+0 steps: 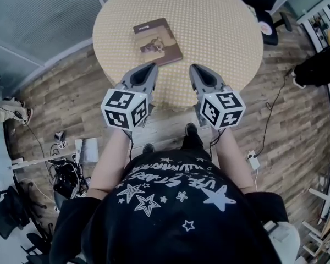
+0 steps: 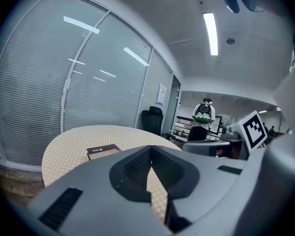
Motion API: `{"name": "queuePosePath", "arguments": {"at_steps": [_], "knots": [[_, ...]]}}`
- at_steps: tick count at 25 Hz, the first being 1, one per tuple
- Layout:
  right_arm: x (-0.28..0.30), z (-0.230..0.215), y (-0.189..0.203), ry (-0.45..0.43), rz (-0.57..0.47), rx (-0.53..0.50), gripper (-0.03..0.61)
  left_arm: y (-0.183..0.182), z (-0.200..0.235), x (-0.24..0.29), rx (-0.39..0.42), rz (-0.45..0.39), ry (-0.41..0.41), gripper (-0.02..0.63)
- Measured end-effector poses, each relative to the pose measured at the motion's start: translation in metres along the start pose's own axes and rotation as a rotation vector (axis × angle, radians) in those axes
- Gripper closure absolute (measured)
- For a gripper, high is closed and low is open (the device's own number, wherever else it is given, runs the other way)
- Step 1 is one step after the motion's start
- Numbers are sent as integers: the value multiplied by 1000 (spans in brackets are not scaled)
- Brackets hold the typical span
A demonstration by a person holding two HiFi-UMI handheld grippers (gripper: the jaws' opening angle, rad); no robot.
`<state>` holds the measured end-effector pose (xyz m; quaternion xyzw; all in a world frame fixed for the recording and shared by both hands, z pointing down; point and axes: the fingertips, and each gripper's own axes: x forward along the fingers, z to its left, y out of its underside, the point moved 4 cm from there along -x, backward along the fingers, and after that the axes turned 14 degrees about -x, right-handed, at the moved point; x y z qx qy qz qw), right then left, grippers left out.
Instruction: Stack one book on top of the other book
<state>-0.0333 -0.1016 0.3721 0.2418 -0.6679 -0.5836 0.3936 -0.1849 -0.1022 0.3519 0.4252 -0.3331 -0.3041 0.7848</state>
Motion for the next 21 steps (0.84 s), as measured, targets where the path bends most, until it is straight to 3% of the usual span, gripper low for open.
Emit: {"name": "queuePosePath", "arguments": {"at_steps": [14,21], "knots": [[-53,99,1,188,-18,-2,548,12,7,-92,22,14,175,606],[-62,144,-6,214,-31,-3,548,16,9,-133,38,17,214,606]]}}
